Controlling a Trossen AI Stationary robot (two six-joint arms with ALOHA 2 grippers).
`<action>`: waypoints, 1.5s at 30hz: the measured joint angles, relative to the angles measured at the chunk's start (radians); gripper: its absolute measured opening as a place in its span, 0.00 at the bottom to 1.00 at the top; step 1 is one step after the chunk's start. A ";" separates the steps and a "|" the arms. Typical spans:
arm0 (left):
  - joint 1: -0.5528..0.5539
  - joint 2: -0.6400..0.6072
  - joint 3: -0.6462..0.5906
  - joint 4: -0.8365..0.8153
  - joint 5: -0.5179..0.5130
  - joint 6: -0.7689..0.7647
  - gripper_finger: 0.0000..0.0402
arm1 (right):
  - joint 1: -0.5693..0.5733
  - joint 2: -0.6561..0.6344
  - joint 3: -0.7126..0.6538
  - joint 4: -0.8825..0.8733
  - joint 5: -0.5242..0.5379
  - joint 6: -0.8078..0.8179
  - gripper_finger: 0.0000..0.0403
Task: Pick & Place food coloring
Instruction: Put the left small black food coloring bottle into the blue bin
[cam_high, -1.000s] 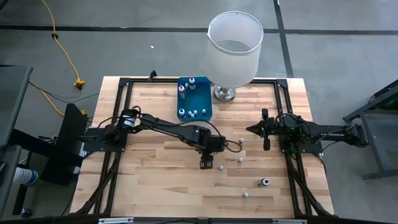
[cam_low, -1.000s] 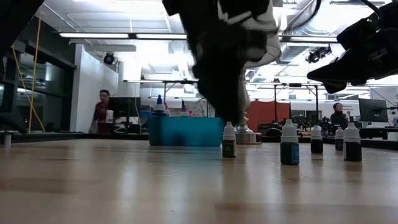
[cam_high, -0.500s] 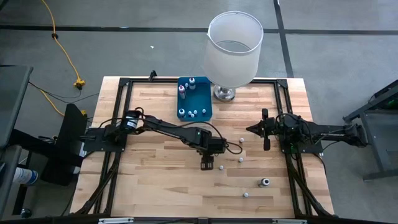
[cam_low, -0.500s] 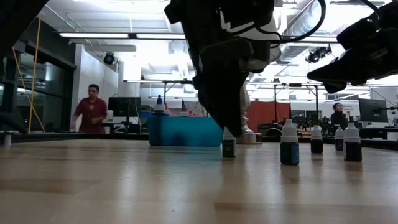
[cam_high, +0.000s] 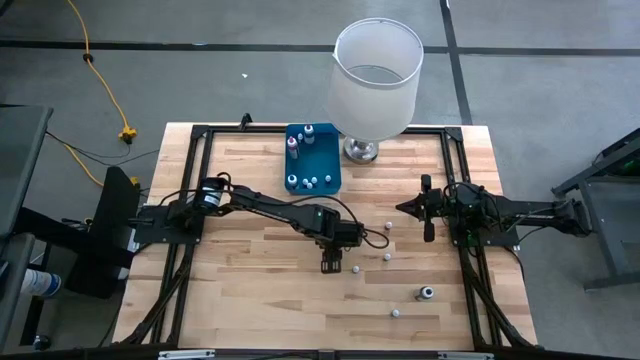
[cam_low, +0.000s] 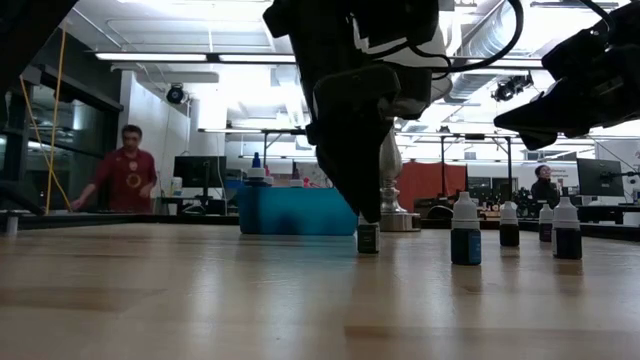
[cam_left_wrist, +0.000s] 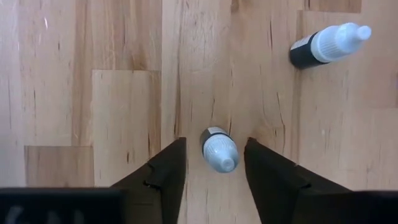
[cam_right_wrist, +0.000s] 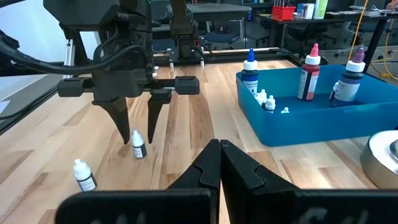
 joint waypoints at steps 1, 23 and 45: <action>0.000 0.000 0.000 0.000 0.000 0.000 0.36 | 0.000 0.000 0.000 0.000 0.000 0.000 0.00; 0.001 -0.005 0.047 -0.100 0.006 0.000 0.08 | 0.000 0.000 0.000 0.001 0.000 0.000 0.00; 0.072 -0.033 0.341 -0.564 -0.252 -0.394 0.09 | 0.000 0.000 0.000 0.001 0.001 0.000 0.00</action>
